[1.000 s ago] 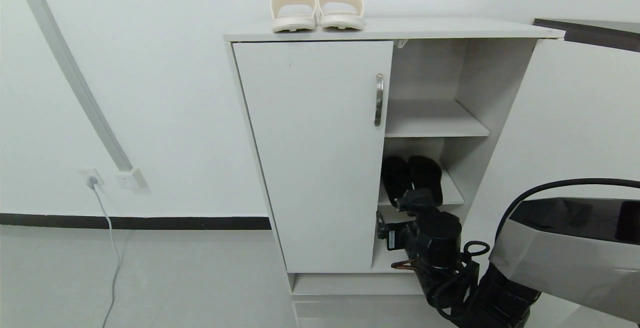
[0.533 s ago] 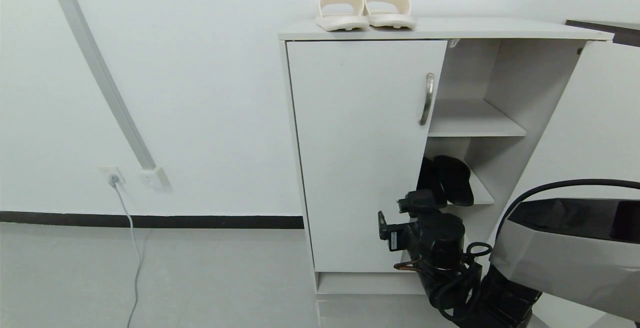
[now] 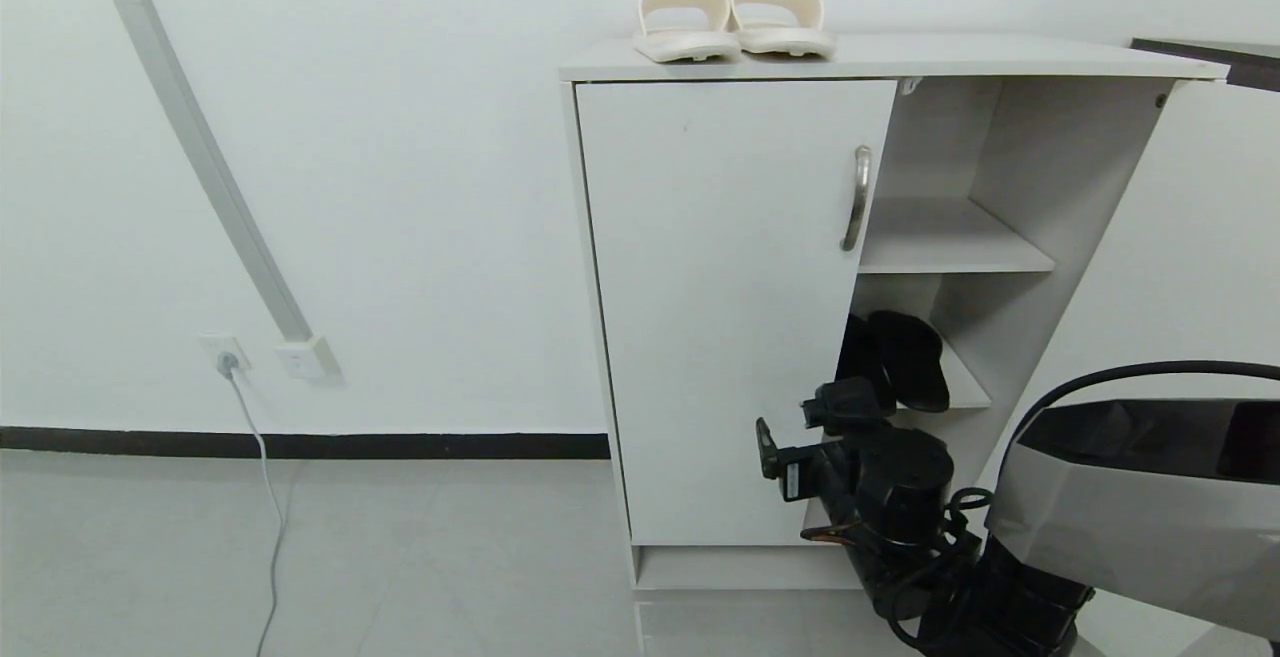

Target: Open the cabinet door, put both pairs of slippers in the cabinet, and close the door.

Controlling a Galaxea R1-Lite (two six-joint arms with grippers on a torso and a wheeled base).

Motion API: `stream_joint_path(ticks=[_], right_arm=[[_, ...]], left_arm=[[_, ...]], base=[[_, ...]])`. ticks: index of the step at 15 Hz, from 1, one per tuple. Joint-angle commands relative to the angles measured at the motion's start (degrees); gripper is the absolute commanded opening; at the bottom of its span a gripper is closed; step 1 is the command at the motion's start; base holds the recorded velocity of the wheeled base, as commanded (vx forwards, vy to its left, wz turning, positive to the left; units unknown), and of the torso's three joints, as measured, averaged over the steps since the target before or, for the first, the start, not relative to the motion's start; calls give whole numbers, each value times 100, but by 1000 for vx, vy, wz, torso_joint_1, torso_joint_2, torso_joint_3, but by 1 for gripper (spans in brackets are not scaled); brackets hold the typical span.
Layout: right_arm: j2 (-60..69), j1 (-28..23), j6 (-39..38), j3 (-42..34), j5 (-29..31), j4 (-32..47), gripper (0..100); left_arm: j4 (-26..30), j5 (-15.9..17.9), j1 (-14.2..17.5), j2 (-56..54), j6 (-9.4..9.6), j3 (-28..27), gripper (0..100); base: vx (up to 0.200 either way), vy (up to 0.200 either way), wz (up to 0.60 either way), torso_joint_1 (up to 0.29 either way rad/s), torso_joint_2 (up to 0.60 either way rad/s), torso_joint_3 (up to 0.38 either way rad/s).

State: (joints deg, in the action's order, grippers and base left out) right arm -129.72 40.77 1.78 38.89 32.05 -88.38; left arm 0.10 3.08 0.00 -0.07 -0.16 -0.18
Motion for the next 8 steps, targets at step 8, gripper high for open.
stream_joint_path(ticks=[8], right_arm=[[-18,-25,33,-136,-102,-144,100]], left_arm=[[-1,-1,0,7,-2,1,0]], base=[[0,0,0,-1,-38,-37]])
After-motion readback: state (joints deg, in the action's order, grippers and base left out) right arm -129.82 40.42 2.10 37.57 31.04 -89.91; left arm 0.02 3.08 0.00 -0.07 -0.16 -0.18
